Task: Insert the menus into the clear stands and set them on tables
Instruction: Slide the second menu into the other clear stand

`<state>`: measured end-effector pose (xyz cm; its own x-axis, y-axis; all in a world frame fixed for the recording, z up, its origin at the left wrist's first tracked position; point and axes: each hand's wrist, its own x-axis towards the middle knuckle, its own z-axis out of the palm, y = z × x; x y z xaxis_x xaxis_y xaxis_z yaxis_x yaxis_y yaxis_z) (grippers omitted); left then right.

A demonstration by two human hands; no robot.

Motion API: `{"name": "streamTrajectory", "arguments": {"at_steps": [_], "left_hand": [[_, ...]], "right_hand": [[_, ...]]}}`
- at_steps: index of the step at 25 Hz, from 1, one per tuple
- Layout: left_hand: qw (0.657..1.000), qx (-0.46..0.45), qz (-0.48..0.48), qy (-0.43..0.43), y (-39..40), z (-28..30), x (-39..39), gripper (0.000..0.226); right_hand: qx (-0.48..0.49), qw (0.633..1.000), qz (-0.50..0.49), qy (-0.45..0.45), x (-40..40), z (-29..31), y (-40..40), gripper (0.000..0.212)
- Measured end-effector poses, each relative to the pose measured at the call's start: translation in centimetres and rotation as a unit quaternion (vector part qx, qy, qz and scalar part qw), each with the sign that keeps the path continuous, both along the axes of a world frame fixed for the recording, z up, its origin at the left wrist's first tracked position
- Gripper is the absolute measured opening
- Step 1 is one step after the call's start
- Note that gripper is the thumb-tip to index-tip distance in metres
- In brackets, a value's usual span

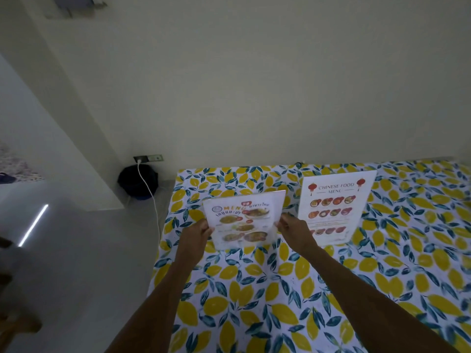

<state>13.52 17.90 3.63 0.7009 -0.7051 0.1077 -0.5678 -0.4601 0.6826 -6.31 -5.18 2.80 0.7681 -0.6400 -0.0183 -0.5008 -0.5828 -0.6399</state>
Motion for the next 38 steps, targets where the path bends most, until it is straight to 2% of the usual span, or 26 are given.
{"name": "streamTrajectory", "arguments": {"at_steps": [11,15,21,38], "left_hand": [[0.999,0.024,0.03,0.031,-2.7,-1.2,3.3,0.019],[0.999,0.024,0.016,0.016,-2.7,-1.3,3.0,0.019],[0.998,0.035,0.008,0.043,-3.0,-1.5,1.5,0.02],[0.998,0.05,0.039,0.007,-3.7,-1.3,-0.2,0.022]], "right_hand": [[-0.04,0.999,-0.03,0.017,3.6,-1.2,-1.8,0.028],[-0.041,0.999,-0.027,0.01,2.8,-1.3,-1.7,0.027],[-0.027,0.999,-0.043,0.001,0.7,-1.6,-2.0,0.027],[-0.059,0.994,-0.083,0.025,0.2,-2.2,-2.0,0.028]]}}
